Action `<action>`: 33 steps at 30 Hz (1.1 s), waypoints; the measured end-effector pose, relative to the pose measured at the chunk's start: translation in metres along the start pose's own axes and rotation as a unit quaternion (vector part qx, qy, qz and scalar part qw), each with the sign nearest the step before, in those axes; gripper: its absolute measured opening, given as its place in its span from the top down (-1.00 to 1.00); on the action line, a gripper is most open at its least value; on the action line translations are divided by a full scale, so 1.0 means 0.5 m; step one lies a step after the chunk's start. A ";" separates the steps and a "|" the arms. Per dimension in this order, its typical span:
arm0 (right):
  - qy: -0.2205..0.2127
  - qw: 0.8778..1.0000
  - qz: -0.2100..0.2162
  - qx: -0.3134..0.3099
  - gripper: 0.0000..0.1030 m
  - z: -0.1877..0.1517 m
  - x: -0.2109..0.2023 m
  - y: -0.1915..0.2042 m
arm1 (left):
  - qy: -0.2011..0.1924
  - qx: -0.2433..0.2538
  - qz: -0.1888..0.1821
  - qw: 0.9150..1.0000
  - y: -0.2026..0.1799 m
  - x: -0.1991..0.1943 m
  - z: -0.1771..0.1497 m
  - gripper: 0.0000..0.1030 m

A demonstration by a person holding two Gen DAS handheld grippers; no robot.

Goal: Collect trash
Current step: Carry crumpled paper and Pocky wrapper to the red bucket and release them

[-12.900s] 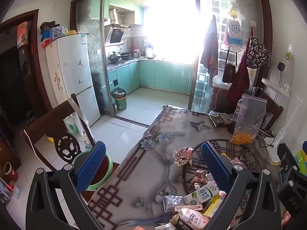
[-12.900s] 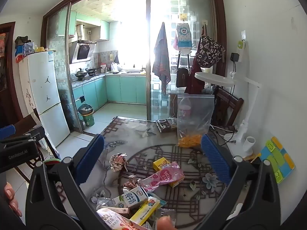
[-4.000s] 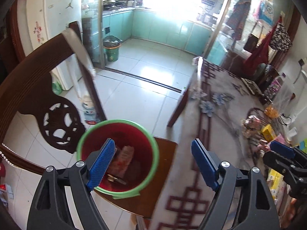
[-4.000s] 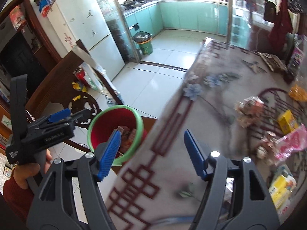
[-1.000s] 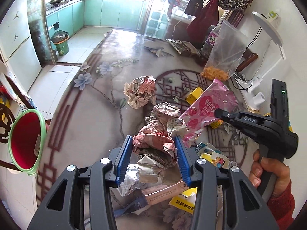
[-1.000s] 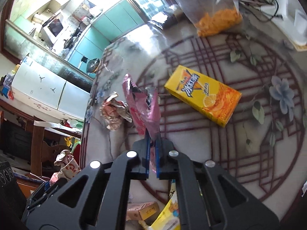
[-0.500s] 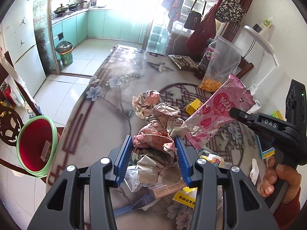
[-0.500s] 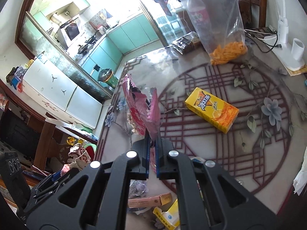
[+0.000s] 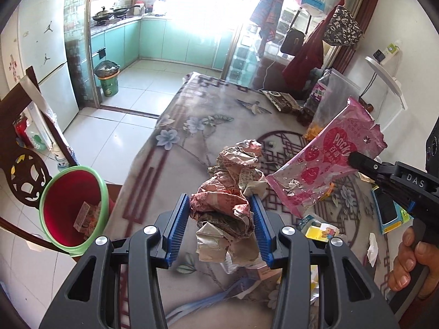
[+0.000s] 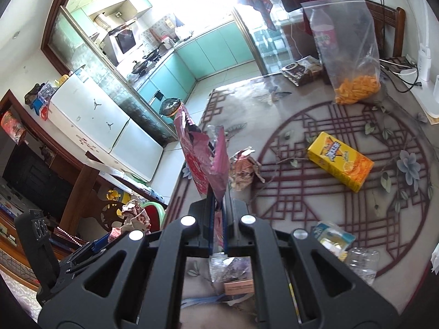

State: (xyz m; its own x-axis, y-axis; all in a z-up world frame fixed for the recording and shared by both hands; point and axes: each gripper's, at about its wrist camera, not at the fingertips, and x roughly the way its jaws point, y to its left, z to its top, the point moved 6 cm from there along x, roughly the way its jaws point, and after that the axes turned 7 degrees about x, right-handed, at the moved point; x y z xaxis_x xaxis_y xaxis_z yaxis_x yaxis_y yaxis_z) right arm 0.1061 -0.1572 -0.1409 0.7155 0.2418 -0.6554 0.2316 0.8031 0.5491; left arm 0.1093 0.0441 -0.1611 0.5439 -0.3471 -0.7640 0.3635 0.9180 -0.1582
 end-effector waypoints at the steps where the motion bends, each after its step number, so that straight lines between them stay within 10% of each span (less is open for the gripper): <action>1: 0.002 1.000 0.001 -0.002 0.91 -0.004 0.005 0.012 | 0.000 -0.002 0.001 1.000 0.012 -0.002 0.000 0.17; 33: 0.051 0.998 0.006 -0.043 0.91 -0.158 0.210 0.356 | 0.021 -0.062 0.021 0.998 0.415 -0.007 -0.026 0.17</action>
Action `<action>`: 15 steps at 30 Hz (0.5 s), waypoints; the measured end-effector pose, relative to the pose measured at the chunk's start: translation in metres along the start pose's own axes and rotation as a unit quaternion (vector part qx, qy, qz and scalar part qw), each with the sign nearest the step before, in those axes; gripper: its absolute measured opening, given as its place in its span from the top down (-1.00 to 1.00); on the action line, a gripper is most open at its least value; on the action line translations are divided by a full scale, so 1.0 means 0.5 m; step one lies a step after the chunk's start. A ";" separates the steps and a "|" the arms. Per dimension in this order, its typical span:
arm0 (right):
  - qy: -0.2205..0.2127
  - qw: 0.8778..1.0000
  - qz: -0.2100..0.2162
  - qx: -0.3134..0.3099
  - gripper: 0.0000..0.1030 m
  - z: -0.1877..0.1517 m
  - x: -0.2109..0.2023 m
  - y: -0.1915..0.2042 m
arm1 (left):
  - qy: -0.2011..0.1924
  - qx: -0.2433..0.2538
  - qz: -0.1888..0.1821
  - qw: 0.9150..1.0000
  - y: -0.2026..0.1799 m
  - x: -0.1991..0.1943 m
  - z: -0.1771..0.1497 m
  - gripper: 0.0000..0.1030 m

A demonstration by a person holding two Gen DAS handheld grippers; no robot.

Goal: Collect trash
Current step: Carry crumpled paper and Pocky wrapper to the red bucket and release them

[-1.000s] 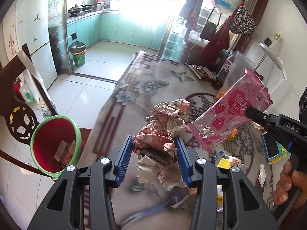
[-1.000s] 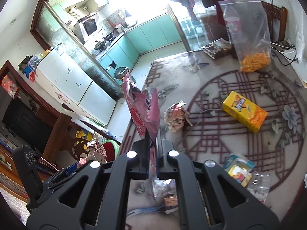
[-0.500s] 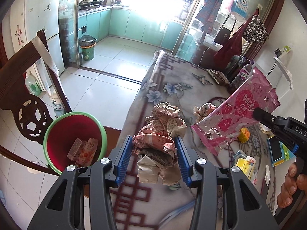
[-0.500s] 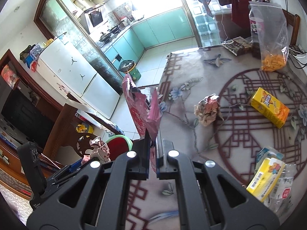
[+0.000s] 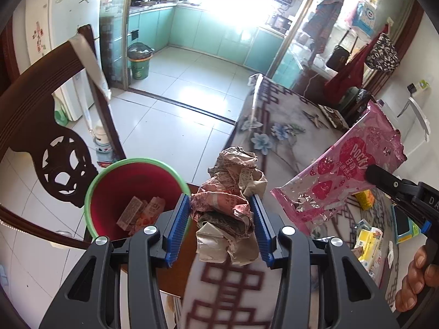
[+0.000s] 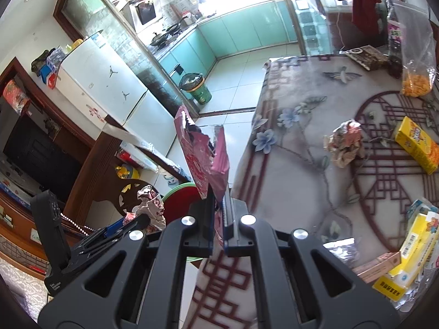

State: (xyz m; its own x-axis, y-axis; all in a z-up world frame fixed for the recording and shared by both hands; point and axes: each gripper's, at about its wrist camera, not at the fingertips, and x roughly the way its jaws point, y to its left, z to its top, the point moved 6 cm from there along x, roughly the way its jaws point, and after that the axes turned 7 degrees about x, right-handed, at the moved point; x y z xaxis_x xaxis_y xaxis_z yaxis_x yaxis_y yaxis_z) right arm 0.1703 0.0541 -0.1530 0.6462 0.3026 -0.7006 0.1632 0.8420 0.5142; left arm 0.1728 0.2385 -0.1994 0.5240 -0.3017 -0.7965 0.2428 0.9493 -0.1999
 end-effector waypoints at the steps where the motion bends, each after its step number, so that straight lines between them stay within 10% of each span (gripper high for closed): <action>1: 0.004 1.000 0.002 -0.004 0.91 -0.003 0.009 0.012 | 0.001 -0.003 0.002 1.000 0.012 0.001 -0.001 0.17; 15: 0.049 0.998 0.022 -0.030 0.91 -0.043 0.142 0.115 | 0.017 -0.037 0.057 0.998 0.184 0.025 -0.002 0.17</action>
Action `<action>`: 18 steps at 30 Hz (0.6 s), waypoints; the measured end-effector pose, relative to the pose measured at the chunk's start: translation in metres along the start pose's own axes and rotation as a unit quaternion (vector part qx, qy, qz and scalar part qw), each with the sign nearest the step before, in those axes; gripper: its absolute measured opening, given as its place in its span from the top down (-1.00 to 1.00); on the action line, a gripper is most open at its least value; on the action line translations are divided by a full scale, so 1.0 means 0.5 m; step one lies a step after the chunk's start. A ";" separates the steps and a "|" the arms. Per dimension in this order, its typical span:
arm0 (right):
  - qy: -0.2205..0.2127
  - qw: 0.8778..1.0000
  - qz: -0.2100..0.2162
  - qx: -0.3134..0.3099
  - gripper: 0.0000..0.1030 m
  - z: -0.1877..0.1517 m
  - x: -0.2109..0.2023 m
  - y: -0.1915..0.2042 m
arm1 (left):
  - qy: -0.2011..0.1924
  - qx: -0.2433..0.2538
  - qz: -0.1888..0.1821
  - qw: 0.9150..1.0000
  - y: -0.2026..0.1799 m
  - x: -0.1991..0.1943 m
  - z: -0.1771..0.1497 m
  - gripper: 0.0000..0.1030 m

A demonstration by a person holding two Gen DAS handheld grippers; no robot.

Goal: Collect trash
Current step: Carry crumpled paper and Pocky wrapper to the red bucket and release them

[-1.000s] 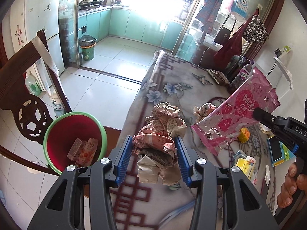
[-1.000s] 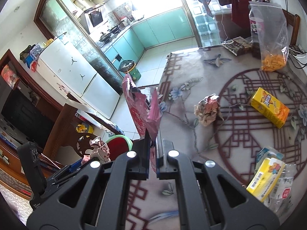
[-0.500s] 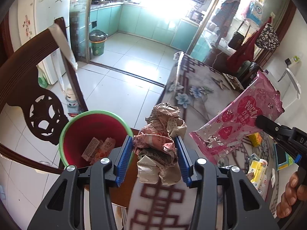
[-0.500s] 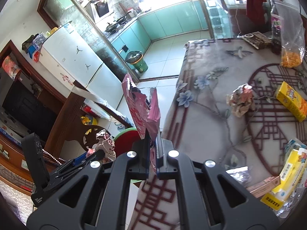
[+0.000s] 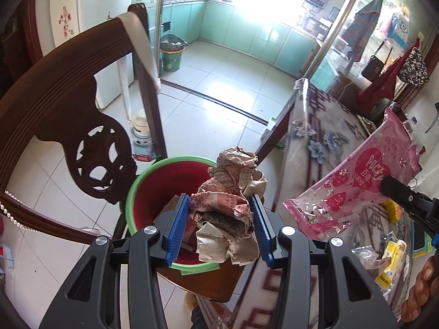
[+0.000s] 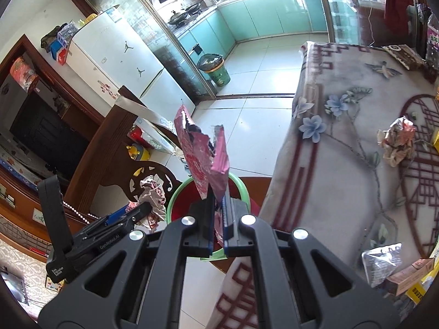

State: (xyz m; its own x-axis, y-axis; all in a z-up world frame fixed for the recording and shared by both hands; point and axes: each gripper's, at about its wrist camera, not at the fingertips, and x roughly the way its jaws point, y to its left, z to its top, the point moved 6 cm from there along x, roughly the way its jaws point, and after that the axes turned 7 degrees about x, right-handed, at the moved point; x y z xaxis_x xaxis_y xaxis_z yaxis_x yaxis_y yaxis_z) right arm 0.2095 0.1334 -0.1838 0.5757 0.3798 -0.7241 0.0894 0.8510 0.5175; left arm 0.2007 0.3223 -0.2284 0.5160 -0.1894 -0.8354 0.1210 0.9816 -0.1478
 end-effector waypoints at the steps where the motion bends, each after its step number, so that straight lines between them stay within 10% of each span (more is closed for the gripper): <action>1: 0.005 1.000 0.004 0.003 0.91 -0.003 0.010 0.003 | 0.001 -0.002 0.003 1.000 0.009 0.004 0.001 0.17; 18: 0.045 0.999 0.017 -0.008 0.91 -0.024 0.096 0.060 | 0.019 -0.011 0.008 1.000 0.060 0.053 0.017 0.16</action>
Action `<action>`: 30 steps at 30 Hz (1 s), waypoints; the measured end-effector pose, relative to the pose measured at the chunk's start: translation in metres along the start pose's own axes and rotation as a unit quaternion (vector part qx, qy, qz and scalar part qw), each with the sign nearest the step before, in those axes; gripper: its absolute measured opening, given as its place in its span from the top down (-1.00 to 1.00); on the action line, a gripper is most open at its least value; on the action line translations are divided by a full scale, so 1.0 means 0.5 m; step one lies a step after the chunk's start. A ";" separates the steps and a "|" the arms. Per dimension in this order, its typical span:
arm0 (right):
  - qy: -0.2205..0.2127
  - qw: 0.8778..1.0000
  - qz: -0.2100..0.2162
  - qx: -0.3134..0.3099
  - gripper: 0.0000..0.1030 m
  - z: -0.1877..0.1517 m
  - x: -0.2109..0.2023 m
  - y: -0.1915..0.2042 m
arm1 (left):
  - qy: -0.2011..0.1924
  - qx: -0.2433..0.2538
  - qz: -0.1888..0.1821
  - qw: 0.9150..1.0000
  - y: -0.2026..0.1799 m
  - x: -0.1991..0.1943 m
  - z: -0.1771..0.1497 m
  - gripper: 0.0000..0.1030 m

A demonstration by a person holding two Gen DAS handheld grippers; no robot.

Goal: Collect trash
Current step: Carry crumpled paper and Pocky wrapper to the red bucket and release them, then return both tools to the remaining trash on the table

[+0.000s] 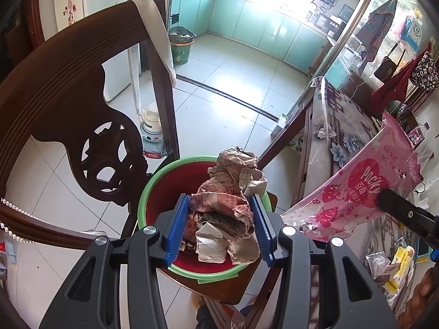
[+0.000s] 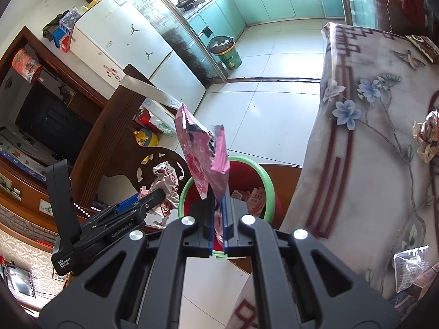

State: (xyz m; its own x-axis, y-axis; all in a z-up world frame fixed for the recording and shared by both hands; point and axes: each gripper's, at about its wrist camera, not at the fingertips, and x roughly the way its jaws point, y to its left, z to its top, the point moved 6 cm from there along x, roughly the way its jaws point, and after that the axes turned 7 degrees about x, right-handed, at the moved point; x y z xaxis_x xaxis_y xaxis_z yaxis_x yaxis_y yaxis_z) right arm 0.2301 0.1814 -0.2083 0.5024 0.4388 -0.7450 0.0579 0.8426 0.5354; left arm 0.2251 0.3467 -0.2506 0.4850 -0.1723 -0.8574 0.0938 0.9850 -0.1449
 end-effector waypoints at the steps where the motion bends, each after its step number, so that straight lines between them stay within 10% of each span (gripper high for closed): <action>1: 0.001 1.000 -0.001 -0.002 0.91 0.000 0.002 0.002 | 0.000 0.000 -0.001 1.000 0.000 0.001 0.001 0.16; 14: 0.002 1.000 0.012 0.000 0.87 0.008 0.015 0.009 | -0.006 -0.002 0.007 1.000 0.002 0.007 0.022 0.02; 20: -0.019 1.000 0.020 -0.003 0.18 0.019 0.013 0.014 | -0.013 -0.012 0.012 1.000 0.006 0.000 0.032 -0.16; 30: -0.034 0.999 0.000 -0.014 0.18 0.025 -0.026 0.004 | -0.029 -0.003 0.010 1.000 -0.017 -0.033 0.035 -0.16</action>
State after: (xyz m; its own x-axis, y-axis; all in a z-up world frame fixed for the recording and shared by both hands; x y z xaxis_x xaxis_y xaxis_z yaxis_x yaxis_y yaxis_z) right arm 0.2345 0.1731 -0.1925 0.5595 0.4181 -0.7156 0.0347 0.8509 0.5243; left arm 0.2314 0.3409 -0.2264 0.5364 -0.1532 -0.8300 0.0783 0.9882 -0.1318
